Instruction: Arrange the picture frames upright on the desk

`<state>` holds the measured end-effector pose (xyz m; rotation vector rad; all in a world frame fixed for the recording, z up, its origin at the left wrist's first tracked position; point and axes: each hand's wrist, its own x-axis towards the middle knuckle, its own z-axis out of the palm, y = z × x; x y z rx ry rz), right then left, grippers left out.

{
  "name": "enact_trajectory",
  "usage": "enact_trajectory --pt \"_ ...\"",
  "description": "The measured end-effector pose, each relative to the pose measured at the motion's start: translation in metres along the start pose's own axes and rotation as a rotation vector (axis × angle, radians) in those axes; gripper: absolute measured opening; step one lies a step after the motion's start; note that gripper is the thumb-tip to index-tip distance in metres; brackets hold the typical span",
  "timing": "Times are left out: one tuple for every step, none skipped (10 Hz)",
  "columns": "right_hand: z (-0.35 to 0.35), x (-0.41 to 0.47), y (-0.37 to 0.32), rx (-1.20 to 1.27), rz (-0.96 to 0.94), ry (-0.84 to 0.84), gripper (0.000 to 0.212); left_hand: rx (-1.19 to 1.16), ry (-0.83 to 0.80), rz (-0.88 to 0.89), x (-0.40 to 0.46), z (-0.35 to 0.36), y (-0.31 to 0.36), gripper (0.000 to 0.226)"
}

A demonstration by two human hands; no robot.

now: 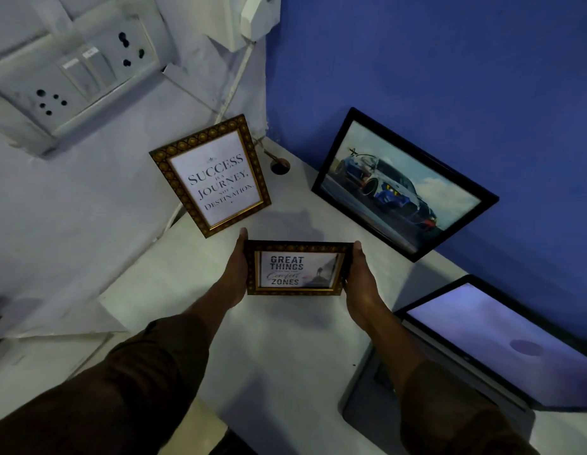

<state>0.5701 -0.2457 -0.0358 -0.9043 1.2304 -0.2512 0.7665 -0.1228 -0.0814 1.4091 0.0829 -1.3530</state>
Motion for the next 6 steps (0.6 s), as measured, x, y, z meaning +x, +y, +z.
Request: enact_trajectory --pt "-0.001 -0.005 -0.004 0.006 0.007 0.017 0.080 0.023 0.066 0.013 -0.002 0.001 0.001 0.080" --pt "-0.001 -0.008 -0.003 -0.023 -0.026 0.044 0.070 0.016 0.127 0.029 -0.007 -0.002 0.004 0.084" --pt "0.001 -0.019 -0.001 -0.033 -0.071 0.081 0.068 0.019 0.205 0.076 -0.019 -0.013 0.005 0.083" --pt "-0.002 -0.038 0.004 -0.036 -0.118 0.093 0.069 0.046 0.197 0.129 -0.038 -0.024 0.005 0.080" --pt "-0.007 -0.058 0.016 -0.036 -0.159 0.126 0.069 0.077 0.169 0.155 -0.064 -0.026 0.002 0.079" --pt "-0.014 -0.073 0.026 -0.019 -0.201 0.169 0.068 0.062 0.134 0.141 -0.082 -0.029 -0.012 0.085"
